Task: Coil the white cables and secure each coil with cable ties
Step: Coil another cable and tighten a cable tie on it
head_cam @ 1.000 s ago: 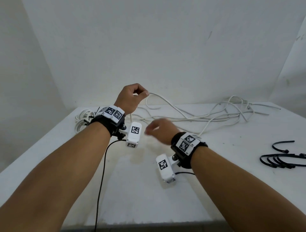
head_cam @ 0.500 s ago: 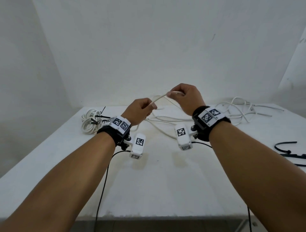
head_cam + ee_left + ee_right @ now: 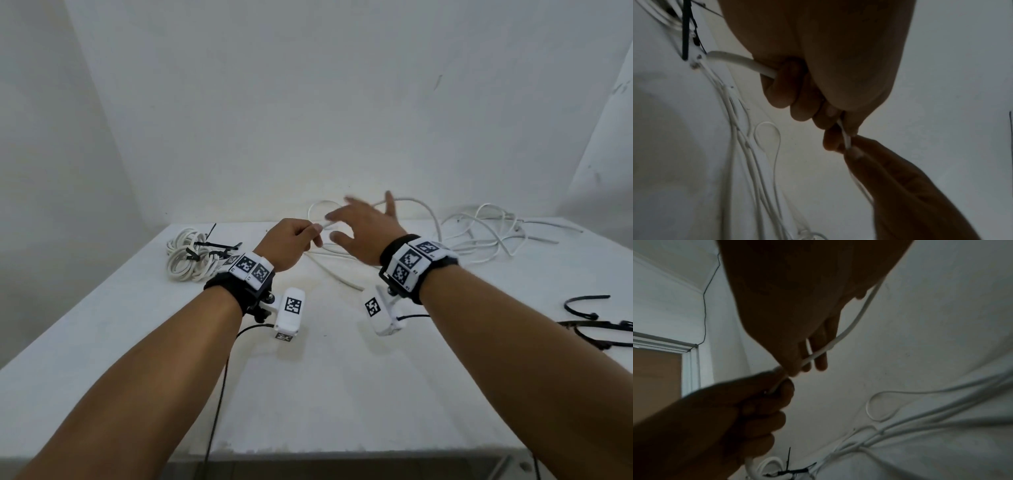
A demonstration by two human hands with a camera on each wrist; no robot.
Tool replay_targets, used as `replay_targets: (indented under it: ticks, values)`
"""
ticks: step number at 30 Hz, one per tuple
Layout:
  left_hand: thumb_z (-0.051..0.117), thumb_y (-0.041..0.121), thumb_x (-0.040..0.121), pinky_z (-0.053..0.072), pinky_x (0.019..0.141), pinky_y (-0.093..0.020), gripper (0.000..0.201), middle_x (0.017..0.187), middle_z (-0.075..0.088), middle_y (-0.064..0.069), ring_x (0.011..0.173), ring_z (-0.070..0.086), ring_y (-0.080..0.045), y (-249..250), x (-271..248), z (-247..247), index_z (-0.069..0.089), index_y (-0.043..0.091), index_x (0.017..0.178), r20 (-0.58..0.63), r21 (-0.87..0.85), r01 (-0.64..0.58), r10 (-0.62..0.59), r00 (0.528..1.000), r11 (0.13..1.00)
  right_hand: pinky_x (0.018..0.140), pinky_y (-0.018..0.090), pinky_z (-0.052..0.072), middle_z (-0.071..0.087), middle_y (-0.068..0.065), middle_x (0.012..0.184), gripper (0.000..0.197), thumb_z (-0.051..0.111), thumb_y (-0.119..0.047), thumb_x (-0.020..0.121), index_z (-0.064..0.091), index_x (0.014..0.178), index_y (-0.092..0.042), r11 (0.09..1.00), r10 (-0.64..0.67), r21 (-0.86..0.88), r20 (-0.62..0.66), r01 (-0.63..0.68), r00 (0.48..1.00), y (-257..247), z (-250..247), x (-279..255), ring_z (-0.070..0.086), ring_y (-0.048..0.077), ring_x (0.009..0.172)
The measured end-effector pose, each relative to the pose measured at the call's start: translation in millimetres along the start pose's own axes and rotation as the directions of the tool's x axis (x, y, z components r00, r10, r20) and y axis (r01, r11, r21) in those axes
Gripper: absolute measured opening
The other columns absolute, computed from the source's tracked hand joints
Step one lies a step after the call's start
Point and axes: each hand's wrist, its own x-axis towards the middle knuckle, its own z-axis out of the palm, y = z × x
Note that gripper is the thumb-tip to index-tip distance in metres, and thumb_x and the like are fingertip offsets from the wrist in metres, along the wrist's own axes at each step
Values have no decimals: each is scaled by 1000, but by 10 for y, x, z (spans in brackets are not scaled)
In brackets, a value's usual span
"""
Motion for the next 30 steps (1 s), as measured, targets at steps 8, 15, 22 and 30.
replay_targets:
  ticks: [8,15,22,30]
  values:
    - [32,22,105,22,47,-22,38,51,34,6,50,26,-14,-52,-175,-54,50,11,73,105,-323,155,-127,986,934,79,35,52,62,-11,71,16,60,-32,94,71,90,-22,869,243,487,-255,-93,936,232,103,127,60,18,76]
    - [33,22,102,17,45,-21,33,48,25,8,40,20,-7,129,-421,-88,47,12,73,232,-738,220,-67,970,638,69,26,41,63,-7,71,18,58,-27,96,74,89,-23,783,341,588,-134,-203,930,236,264,84,55,11,66]
    - [46,7,100,55,61,-22,19,68,68,-5,61,67,-16,231,-276,-76,62,-3,99,-92,-884,-32,-106,990,467,64,21,41,63,-4,82,31,46,-37,101,71,87,-25,825,-42,557,226,-94,973,-356,495,-205,60,11,80]
    - [51,0,97,57,67,-21,18,79,73,-5,70,72,-14,-217,-278,106,67,-3,90,-185,-374,-49,-22,983,926,66,25,39,62,-6,78,16,60,-27,95,71,91,-17,912,-147,409,232,41,961,-305,406,-213,54,10,71]
